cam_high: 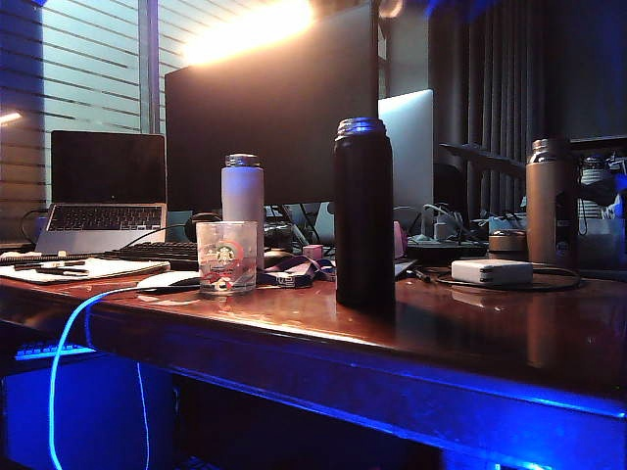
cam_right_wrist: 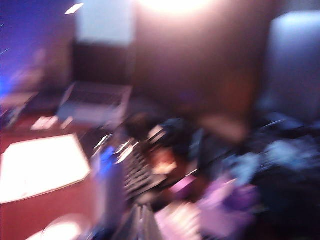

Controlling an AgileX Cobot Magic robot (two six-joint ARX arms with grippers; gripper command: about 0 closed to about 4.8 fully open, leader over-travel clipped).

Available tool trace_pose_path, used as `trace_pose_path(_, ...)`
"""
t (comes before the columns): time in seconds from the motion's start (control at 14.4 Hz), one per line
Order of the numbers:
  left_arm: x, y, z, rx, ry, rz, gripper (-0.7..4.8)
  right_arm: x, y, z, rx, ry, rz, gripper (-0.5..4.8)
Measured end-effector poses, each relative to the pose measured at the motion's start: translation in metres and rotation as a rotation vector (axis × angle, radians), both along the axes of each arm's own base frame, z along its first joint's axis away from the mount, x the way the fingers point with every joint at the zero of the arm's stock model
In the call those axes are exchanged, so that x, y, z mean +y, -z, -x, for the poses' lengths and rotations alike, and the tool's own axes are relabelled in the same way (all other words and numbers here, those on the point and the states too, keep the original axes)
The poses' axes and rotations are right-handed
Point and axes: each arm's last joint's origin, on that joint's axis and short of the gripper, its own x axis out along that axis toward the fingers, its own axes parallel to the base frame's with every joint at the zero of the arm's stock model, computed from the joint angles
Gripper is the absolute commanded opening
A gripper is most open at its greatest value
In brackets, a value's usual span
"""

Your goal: Pick up the black thermos, pour a little water from inside into the glass cup, then place the black thermos back on the table.

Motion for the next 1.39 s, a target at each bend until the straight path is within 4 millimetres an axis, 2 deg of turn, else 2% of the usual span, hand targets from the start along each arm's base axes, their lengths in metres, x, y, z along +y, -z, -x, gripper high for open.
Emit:
trace_pose_path(0.14,0.000,0.000,0.000,0.000,0.000,0.000,1.85,-0.018,-0.023,0.025,-0.004,0.114,-0.021,-0.06)
trace_pose_path(0.28,0.000,0.000,0.000,0.000,0.000,0.000,1.85,-0.040,-0.045,0.060,-0.007,0.200,-0.036,-0.06)
trace_pose_path(0.35,0.000,0.000,0.000,0.000,0.000,0.000,1.85,-0.048,-0.045,0.074,0.006,0.209,-0.008,-0.06)
trace_pose_path(0.49,0.000,0.000,0.000,0.000,0.000,0.000,1.85,-0.060,-0.014,0.096,0.055,0.211,0.039,-0.06)
trace_pose_path(0.62,0.000,0.000,0.000,0.000,0.000,0.000,1.85,-0.071,0.030,0.116,0.110,0.211,0.078,-0.06)
trace_pose_path(0.9,0.000,0.000,0.000,0.000,0.000,0.000,1.85,-0.083,0.125,0.139,0.263,0.209,0.135,-0.06)
trace_pose_path(1.04,0.000,0.000,0.000,0.000,0.000,0.000,1.85,-0.089,0.159,0.149,0.310,0.208,0.091,-0.06)
trace_pose_path(1.18,0.000,0.000,0.000,0.000,0.000,0.000,1.85,-0.093,0.176,0.155,0.316,0.222,0.084,-0.06)
trace_pose_path(1.39,0.000,0.000,0.000,0.000,0.000,0.000,1.85,-0.109,0.186,0.161,0.243,0.332,0.020,-0.06)
